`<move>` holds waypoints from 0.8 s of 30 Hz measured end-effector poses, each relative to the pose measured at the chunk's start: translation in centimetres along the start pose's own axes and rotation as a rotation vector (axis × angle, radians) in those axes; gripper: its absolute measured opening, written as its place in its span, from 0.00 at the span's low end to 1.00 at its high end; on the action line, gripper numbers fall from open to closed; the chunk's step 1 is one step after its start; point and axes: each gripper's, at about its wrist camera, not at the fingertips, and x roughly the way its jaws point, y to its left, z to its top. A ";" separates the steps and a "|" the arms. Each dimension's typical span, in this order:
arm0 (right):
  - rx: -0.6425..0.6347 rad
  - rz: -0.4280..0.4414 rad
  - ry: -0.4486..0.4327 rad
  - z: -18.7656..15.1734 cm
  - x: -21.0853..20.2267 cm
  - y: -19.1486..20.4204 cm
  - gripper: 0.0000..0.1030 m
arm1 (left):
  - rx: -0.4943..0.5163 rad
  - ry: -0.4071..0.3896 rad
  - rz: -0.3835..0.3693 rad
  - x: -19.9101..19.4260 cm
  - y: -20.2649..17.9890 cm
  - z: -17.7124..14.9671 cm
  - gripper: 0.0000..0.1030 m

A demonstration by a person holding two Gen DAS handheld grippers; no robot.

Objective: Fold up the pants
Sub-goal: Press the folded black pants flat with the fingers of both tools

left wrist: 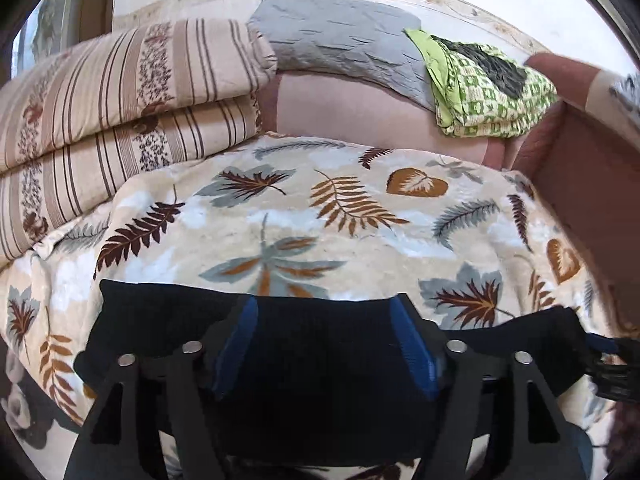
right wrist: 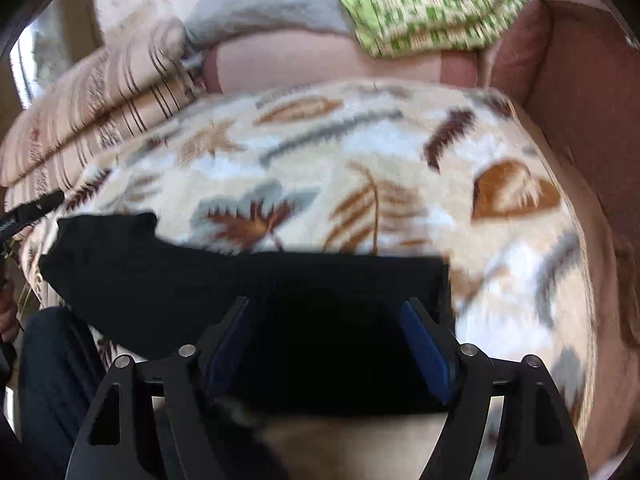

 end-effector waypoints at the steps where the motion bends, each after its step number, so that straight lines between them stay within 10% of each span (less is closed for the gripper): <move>1: 0.021 0.002 -0.002 -0.2 -0.5 0.4 0.75 | 0.020 0.007 0.022 0.5 -0.6 -0.7 0.74; 6: 0.149 0.070 -0.131 -2.3 -3.5 3.7 0.82 | 0.019 0.057 0.082 1.5 -1.4 -2.0 0.71; 10: 0.059 -0.036 -0.157 -2.5 -3.8 6.2 0.81 | 0.012 0.069 0.079 1.5 -1.6 -2.0 0.71; 24: 0.103 -0.051 -0.105 -2.7 -2.8 5.1 0.81 | 0.035 0.063 0.089 1.9 -1.5 -1.9 0.71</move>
